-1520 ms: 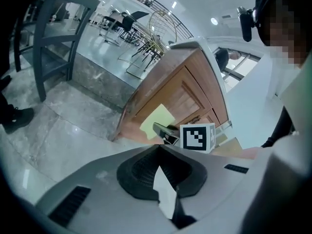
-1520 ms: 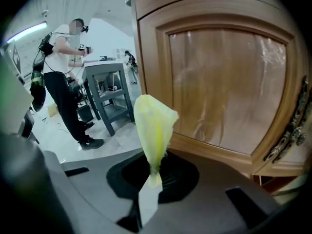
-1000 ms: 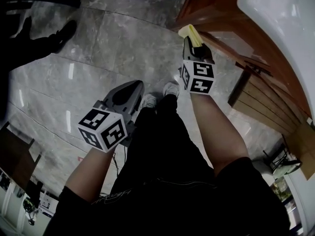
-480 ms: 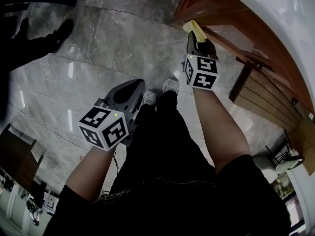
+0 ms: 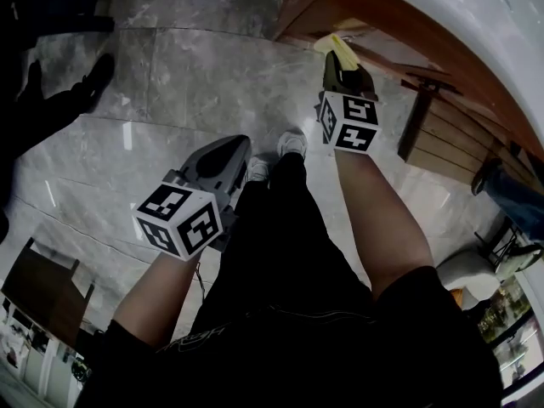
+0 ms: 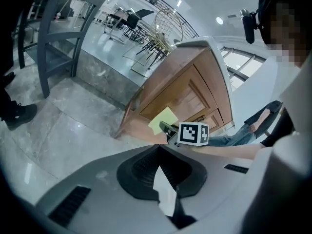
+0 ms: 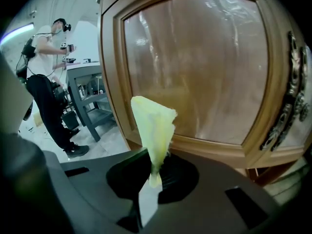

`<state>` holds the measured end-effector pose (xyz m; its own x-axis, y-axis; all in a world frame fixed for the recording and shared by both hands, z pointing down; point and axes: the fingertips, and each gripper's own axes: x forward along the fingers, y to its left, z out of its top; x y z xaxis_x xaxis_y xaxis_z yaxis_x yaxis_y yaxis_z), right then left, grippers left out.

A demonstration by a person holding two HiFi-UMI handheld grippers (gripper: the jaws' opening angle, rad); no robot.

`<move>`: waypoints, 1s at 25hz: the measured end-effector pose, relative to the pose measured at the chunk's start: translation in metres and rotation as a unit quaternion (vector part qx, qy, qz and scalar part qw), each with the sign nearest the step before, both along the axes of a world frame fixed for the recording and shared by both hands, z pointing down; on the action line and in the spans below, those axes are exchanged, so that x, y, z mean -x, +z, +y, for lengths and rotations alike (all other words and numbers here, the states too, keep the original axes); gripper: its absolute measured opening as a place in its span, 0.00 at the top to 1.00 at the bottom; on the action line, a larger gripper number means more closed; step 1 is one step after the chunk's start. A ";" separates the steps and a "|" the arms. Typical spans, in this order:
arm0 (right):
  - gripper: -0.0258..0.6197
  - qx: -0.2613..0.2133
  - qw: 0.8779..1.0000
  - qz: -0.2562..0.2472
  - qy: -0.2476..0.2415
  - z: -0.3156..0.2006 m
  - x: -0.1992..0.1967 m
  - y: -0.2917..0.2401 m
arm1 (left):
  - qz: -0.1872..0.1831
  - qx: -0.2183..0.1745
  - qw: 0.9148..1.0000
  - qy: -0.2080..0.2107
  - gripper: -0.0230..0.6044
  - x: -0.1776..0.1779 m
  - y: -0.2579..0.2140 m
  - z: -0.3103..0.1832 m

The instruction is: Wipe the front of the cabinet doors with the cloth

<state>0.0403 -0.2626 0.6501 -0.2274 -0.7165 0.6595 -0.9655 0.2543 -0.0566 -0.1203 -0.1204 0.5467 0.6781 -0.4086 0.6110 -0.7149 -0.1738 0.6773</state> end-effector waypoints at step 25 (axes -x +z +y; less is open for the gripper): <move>0.90 -0.010 0.991 0.015 0.133 0.036 -0.148 -0.006 | -0.006 -0.005 0.993 0.119 0.95 -0.090 0.003 -0.003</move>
